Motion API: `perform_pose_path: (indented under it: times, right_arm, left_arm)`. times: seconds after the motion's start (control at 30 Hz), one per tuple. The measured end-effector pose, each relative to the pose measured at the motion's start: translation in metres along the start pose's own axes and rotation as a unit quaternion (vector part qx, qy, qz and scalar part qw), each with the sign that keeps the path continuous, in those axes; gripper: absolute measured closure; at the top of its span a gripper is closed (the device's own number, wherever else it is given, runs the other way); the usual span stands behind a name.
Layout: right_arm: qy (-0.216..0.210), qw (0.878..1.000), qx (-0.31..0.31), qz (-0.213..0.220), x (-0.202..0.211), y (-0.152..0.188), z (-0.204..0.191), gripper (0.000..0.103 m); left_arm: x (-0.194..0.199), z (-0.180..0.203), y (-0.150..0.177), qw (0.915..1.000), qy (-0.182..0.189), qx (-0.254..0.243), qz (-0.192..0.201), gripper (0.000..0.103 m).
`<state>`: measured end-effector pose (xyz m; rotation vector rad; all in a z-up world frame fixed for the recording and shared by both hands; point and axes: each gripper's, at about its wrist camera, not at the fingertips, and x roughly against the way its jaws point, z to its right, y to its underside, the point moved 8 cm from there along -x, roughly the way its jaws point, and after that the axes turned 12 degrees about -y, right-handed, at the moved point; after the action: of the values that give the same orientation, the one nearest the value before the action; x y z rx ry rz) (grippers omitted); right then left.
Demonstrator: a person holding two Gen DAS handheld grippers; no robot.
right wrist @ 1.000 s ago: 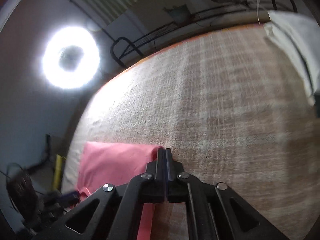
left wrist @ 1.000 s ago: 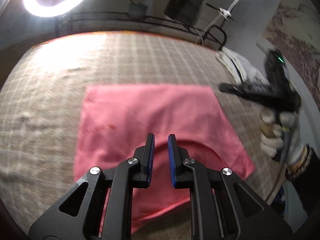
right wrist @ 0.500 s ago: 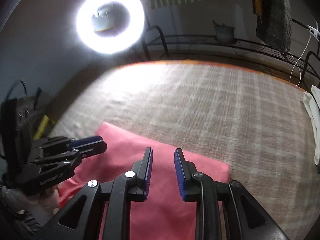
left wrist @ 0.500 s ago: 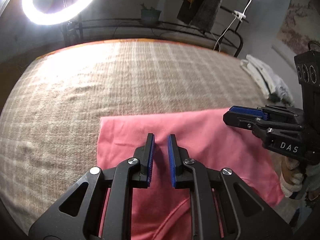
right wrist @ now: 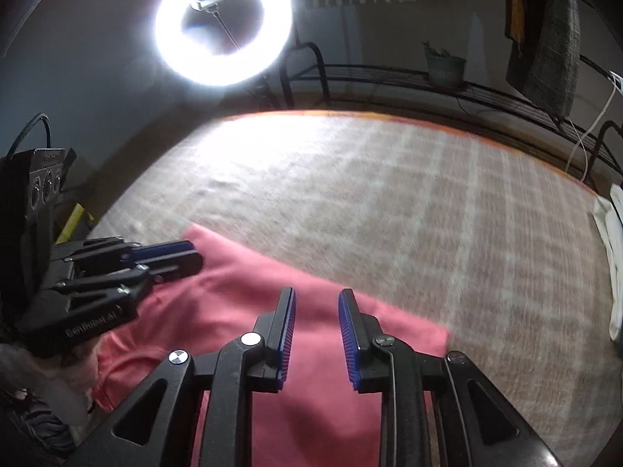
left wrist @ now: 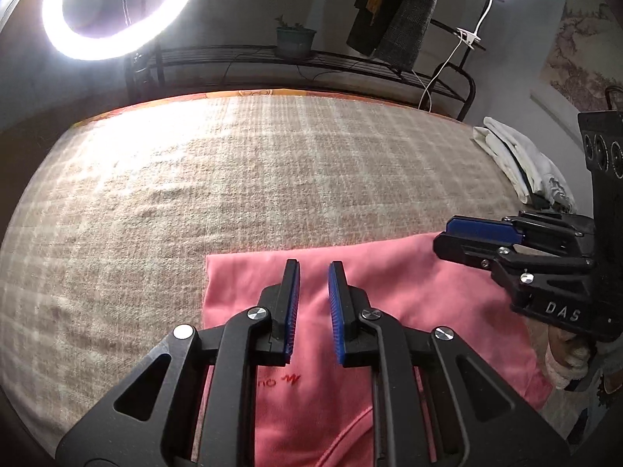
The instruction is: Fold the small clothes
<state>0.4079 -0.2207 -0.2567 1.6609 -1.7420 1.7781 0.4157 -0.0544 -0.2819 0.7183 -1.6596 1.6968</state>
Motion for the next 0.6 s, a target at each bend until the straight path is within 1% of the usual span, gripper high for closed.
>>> perform_pose_path:
  times: [0.1,0.17,0.2,0.27,0.3,0.37,0.43,0.5,0.53,0.6]
  right_arm:
    - [0.010,1.000,0.010,-0.014,-0.015,-0.004,-0.004,0.076]
    - [0.021,0.999,0.010,-0.026,-0.024,-0.002,0.000,0.076]
    - [0.028,0.999,0.008,-0.034,-0.029,0.000,0.004,0.076]
    - [0.047,0.997,0.002,-0.053,-0.038,0.008,0.014,0.076]
    - [0.048,0.998,0.008,-0.046,-0.036,0.008,0.016,0.076]
    - [0.051,0.997,0.003,-0.050,-0.030,0.009,0.016,0.076]
    - [0.040,0.999,0.003,-0.033,-0.013,0.009,0.009,0.076]
    - [0.013,1.000,0.006,-0.017,0.006,0.011,-0.004,0.076]
    - [-0.010,1.000,0.013,-0.005,0.019,0.014,-0.016,0.076]
    - [-0.023,0.999,0.025,-0.002,0.025,0.020,-0.031,0.076]
  left_arm:
    - [-0.019,-0.005,0.003,0.9994,-0.014,0.016,-0.028,0.090]
    - [-0.035,-0.010,0.008,0.9980,-0.013,0.032,-0.054,0.089]
    - [-0.036,-0.011,0.008,0.9982,-0.008,0.036,-0.047,0.086]
    - [-0.034,-0.012,0.008,0.9983,-0.010,0.032,-0.048,0.086]
    - [-0.031,-0.012,0.007,0.9983,-0.012,0.031,-0.047,0.086]
    - [-0.019,-0.012,0.008,0.9988,-0.012,0.030,-0.036,0.086]
    - [-0.003,-0.007,0.009,0.9993,0.004,0.027,-0.027,0.086]
    - [0.016,0.002,0.015,0.9995,0.025,0.014,-0.017,0.086]
    - [0.021,0.006,0.017,0.9994,0.030,0.008,-0.015,0.086]
    - [0.027,0.016,0.026,0.9993,0.034,-0.008,-0.016,0.086]
